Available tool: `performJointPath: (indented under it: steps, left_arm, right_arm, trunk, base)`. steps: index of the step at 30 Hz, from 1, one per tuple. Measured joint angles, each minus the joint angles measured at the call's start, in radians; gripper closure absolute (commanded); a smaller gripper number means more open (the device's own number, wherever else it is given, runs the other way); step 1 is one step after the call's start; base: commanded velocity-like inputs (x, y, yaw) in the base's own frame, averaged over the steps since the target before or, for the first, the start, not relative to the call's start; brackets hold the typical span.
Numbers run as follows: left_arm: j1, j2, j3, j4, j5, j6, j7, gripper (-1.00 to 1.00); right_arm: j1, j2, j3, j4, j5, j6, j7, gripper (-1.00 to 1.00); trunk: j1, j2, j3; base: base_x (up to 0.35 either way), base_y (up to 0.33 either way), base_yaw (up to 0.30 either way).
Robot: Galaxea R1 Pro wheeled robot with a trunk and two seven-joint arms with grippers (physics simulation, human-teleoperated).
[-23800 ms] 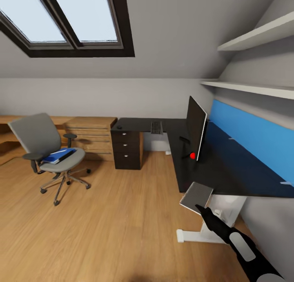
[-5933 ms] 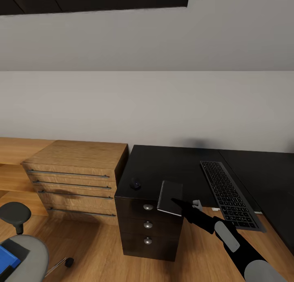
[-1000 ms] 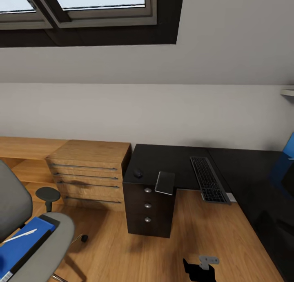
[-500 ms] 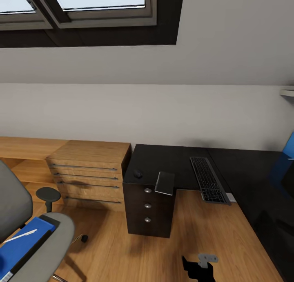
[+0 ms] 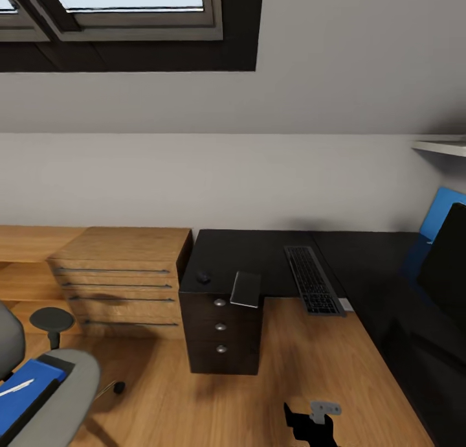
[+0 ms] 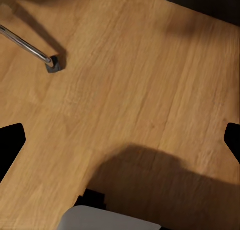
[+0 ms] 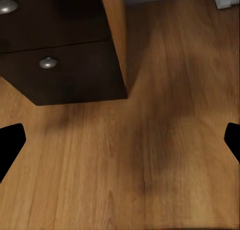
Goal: In the bedroom, organize the workspace by keeping the computer under the desk, ensuring the monitor is on the desk, placing the keyboard on the desk next to the monitor, placing the mouse on the desk next to the keyboard, moving the folder from the swivel chair onto the desk next to the mouse, stacking the notebook on top of the folder with the pen on top of the notebook, and positioning the swivel chair next to the desk.
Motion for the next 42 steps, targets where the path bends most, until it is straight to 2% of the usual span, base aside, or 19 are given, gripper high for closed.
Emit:
performJointPath:
  steps: [22,42]
  left_arm:
    - [0.000,-0.001,0.000,0.000,0.000,-0.002,0.000,-1.00]
    - [0.000,-0.001,0.000,0.000,0.000,-0.002,0.000,-1.00]
  right_arm:
    - [0.000,0.003,0.001,0.000,0.004,0.000,0.000,-1.00]
    - [0.000,0.003,0.002,0.001,0.006,0.001,0.000,-1.00]
  trunk:
    - [0.000,0.000,0.000]
    - [0.001,0.000,0.000]
  base:
    - [-0.013,0.000,-0.038]
    - [-0.298,0.000,0.000]
